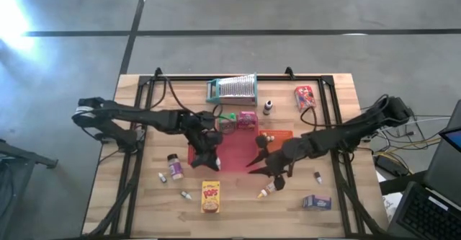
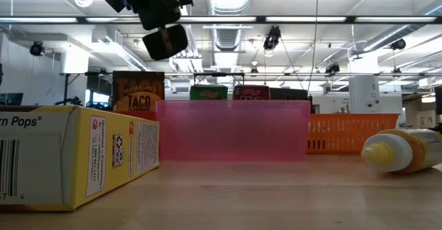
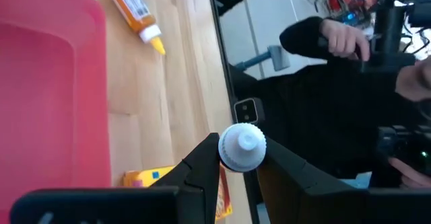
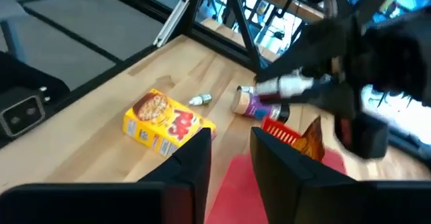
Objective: Pick & Place Kitchen Items
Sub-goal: Put the small orange food coloring bottle into the orange bin
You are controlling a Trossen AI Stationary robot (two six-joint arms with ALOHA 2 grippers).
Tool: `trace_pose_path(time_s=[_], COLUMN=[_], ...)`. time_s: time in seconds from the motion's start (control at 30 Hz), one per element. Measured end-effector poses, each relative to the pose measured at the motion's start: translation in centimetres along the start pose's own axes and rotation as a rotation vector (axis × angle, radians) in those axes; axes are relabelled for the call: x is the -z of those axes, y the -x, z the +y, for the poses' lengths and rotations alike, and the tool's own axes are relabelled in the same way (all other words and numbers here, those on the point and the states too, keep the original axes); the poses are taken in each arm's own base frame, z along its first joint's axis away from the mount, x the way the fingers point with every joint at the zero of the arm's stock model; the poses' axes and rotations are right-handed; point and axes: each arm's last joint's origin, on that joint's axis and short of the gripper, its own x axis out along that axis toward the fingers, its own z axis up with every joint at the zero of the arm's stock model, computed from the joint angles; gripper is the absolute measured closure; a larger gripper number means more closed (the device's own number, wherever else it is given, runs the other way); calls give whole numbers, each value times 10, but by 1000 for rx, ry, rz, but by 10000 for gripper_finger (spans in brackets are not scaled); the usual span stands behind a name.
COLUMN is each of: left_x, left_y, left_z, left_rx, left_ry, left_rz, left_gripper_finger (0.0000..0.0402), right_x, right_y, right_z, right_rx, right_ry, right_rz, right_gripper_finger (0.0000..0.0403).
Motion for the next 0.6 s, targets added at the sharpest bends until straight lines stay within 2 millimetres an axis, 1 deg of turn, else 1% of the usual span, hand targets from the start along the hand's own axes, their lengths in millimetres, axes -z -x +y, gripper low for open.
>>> trace_pose_path(time_s=[0.13,0.3,0.4,0.47,0.6], left_x=[2,1,1,1,1], left_y=[-4,-5,-5,-4,-4], left_z=[-1,-1,-2,-3,-4], left_rx=[5,9,21,38,56], left_ry=[-1,8,8,6,4], left_rz=[14,8,10,15,25], left_gripper_finger=[312,312,312,312,312], right_x=[-11,-19,-24,-25,-35], right_y=[-12,-29,-41,-48,-60], right_z=[-3,-5,-7,-9,-15], right_rx=[-6,-10,26,49,121], right_ry=[94,207,268,282,274], right_rz=[24,76,129,198,290], right_gripper_finger=[274,236,213,200,182])
